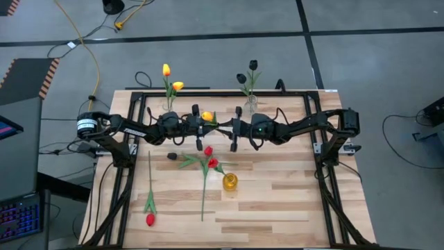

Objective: Sort flowers into vase by color
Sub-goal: Put the yellow flower into the left transparent vase

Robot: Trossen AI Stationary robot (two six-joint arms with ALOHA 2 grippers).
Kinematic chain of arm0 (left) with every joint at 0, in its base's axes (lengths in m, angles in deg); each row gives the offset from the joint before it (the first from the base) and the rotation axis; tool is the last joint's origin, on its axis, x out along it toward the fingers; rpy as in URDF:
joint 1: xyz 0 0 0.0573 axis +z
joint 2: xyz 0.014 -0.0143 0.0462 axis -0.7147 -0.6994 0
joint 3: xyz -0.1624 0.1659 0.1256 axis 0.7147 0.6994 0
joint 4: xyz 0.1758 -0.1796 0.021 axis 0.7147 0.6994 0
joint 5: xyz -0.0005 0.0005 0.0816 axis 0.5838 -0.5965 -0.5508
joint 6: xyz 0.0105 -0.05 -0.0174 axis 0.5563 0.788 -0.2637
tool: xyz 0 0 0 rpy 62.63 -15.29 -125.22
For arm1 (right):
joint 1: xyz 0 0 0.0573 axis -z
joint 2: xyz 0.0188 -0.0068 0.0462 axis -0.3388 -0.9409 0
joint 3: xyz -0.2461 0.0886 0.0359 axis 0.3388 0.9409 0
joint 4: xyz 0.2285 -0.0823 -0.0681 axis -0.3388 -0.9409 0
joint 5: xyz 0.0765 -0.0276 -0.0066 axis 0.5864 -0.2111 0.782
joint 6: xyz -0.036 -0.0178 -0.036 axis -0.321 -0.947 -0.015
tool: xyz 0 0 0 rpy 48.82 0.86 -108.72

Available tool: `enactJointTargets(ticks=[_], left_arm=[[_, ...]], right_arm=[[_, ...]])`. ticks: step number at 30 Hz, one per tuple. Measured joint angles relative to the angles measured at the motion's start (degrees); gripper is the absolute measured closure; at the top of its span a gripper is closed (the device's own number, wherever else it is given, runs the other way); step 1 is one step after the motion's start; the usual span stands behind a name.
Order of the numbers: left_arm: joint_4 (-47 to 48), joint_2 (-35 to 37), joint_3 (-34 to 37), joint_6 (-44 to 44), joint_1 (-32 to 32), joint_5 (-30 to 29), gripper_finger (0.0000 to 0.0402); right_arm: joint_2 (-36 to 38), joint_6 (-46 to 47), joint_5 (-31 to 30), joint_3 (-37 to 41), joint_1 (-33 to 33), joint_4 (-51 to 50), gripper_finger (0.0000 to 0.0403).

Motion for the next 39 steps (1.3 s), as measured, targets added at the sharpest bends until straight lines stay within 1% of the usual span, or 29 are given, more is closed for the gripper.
enactJointTargets(ticks=[2,6,8,11,14,23,29,32,35,39], left_arm=[[0.0,0.0,0.0,0.0,0.0,-0.5,0.0395],[1.6,1.9,0.0,0.0,0.0,-2.0,0.0395],[3.8,4.1,0.0,0.0,0.1,-2.2,0.0396],[9.0,8.9,0.0,-0.1,0.1,-3.0,0.0396],[16.8,15.3,0.0,-0.2,0.1,-5.7,0.0396],[35.6,36.0,0.0,0.8,0.1,-9.4,0.0397],[46.1,48.3,0.0,-0.8,0.1,-16.2,0.0397],[49.6,53.1,0.0,-1.0,0.1,-20.4,0.0397],[51.7,56.9,0.0,-1.1,0.1,-23.3,0.0397],[55.3,60.2,0.0,-1.1,0.1,-27.8,0.0397]], right_arm=[[0.0,0.0,-0.4,0.0,0.0,0.0,0.0274],[0.2,0.0,-4.0,0.0,-0.1,-0.5,0.0240],[0.2,0.0,-5.4,0.0,-0.1,-1.9,0.0228],[0.2,0.2,-5.6,0.0,0.0,-4.2,0.0218],[0.2,0.2,-5.6,0.0,-0.2,-5.3,0.0214],[0.2,0.1,-5.6,0.0,-1.2,-6.7,0.0216],[0.1,0.1,-5.6,0.0,-1.1,-7.7,0.0216],[0.1,0.1,-5.6,0.0,-1.0,-7.8,0.0216],[0.1,0.1,-5.6,0.0,-1.0,-8.0,0.0216],[0.1,0.1,-5.7,0.0,-1.1,-8.1,0.0216]])
